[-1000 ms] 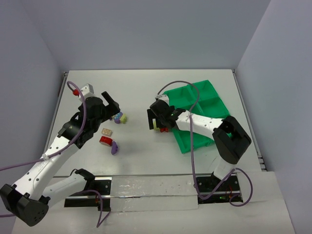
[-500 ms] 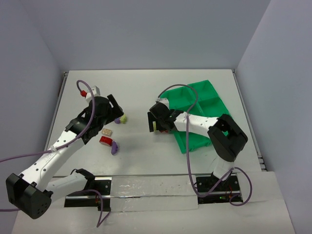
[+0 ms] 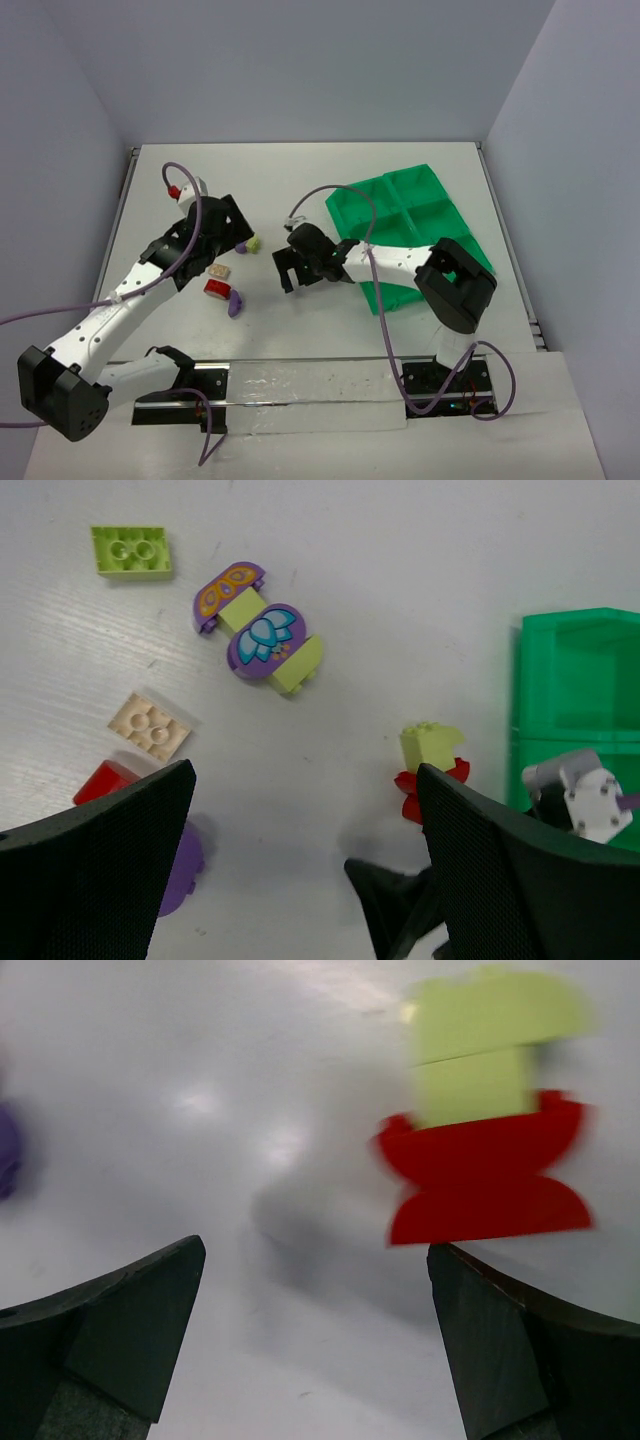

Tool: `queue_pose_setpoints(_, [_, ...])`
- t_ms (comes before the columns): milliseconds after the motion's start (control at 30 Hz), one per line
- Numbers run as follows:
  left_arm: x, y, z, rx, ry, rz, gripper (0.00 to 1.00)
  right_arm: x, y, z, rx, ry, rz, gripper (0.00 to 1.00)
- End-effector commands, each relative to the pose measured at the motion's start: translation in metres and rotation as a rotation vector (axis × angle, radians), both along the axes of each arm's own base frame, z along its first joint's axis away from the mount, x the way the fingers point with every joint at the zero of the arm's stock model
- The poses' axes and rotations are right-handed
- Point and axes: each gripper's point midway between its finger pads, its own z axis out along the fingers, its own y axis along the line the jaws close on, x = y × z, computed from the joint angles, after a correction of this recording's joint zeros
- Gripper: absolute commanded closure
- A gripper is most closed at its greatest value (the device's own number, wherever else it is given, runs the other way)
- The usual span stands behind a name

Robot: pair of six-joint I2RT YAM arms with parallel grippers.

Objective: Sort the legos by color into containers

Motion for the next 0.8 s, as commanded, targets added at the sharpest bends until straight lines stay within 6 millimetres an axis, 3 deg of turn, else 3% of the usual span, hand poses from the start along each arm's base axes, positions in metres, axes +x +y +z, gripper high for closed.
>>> queue_pose_setpoints(0, [0.002, 0.023, 0.018, 0.079, -0.006, 0.108, 0.01, -0.020, 0.059, 0.055, 0.152, -0.114, 0.299, 0.00])
queue_pose_setpoints(100, [-0.005, 0.044, 0.028, 0.124, -0.010, 0.183, 0.01, -0.018, 0.051, 0.066, 0.139, -0.140, 0.299, 0.00])
queue_pose_setpoints(233, [-0.007, 0.049, 0.041, 0.051, -0.088, 0.170, 0.01, 0.007, 0.015, 0.081, 0.034, -0.246, 0.153, 0.00])
queue_pose_setpoints(400, [-0.009, 0.051, 0.044, 0.016, -0.112, 0.188, 0.01, 0.041, -0.032, 0.063, -0.128, -0.278, -0.040, 0.00])
queue_pose_setpoints(567, [-0.007, 0.052, 0.042, 0.051, -0.086, 0.177, 0.01, 0.043, -0.039, 0.035, -0.212, -0.230, 0.006, 0.00])
queue_pose_setpoints(767, [-0.005, 0.048, 0.031, 0.065, -0.049, 0.159, 0.01, 0.044, -0.034, 0.018, -0.220, -0.198, 0.086, 0.00])
